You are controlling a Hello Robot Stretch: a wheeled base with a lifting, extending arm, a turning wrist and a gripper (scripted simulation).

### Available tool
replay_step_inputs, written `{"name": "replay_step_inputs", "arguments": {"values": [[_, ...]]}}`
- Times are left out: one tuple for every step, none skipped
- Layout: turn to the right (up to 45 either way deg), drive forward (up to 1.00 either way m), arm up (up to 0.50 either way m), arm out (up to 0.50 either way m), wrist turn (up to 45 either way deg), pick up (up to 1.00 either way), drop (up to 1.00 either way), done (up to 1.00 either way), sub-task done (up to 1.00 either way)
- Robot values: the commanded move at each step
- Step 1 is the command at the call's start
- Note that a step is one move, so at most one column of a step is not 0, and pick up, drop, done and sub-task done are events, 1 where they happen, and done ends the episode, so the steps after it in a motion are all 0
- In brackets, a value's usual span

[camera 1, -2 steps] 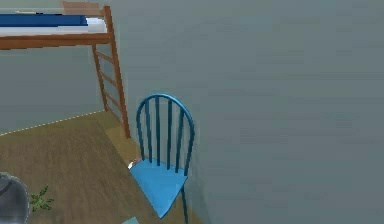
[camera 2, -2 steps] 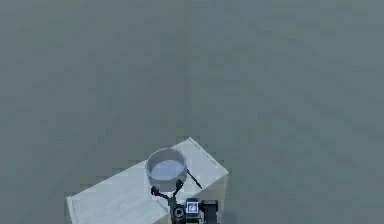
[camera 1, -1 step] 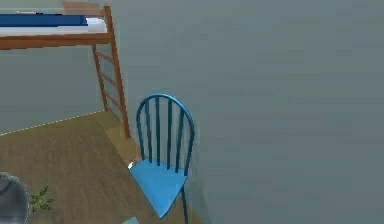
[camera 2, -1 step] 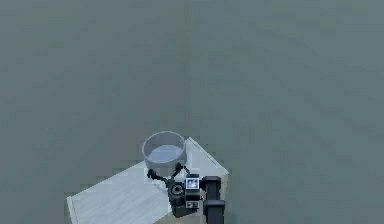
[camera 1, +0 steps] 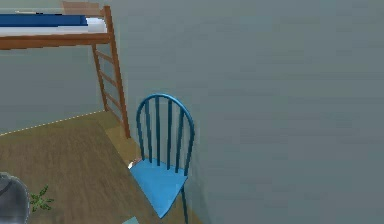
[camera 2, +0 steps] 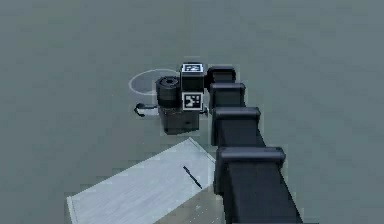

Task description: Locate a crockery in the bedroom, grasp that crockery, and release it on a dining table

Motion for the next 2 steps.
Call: {"name": "replay_step_inputs", "arguments": {"values": [[0.0,0.00,0.00,0.00,-45.0,0.00,0.00,0.00,0.00],[0.0,0.00,0.00,0.00,-45.0,0.00,0.00,0.00,0.00]]}}
